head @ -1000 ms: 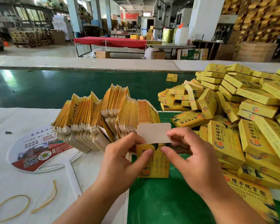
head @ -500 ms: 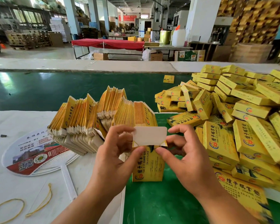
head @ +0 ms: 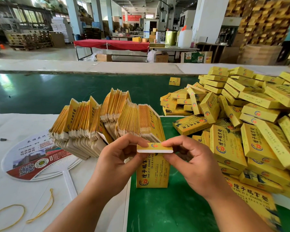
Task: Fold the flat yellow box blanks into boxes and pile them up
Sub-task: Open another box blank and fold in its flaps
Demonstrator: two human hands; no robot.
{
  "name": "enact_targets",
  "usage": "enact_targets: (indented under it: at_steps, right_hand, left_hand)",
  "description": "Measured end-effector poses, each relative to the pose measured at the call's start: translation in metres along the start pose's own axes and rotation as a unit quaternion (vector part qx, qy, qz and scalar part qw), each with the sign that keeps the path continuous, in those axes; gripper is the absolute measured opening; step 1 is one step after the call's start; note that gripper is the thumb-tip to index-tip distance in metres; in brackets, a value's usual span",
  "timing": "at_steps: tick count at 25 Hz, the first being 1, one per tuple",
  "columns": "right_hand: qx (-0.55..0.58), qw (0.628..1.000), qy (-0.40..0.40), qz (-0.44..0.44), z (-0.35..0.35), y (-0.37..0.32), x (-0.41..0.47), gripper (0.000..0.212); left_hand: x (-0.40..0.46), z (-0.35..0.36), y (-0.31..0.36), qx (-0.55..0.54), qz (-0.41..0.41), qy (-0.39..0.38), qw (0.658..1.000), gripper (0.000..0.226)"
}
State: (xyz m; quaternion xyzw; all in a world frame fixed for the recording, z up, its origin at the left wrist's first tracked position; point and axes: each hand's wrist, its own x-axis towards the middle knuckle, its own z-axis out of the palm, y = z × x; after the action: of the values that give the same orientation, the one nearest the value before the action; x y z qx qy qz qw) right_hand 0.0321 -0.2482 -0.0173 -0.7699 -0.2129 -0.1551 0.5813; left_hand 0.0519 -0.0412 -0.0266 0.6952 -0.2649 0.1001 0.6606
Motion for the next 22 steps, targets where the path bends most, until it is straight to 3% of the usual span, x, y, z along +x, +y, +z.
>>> enact_targets:
  at_steps: [8, 16, 18, 22]
  right_hand:
    - [-0.021, 0.999, 0.015, -0.019, 0.003, -0.010, -0.004, 0.023]
    - [-0.074, 0.996, 0.038, -0.045, 0.006, -0.012, -0.003, 0.009]
    - [-0.081, 0.994, 0.062, -0.047, 0.009, -0.011, -0.004, 0.010]
    - [-0.063, 0.988, 0.131, -0.059, 0.020, -0.012, -0.009, 0.006]
  left_hand:
    - [-0.002, -0.002, 0.005, 0.030, 0.034, -0.002, 0.999, 0.012]
    - [-0.002, 0.002, 0.005, 0.094, 0.033, 0.024, 0.995, 0.015]
    - [-0.004, 0.008, 0.006, 0.147, 0.034, 0.060, 0.987, 0.025]
    - [-0.013, 0.027, 0.015, 0.297, 0.009, 0.097, 0.950, 0.066]
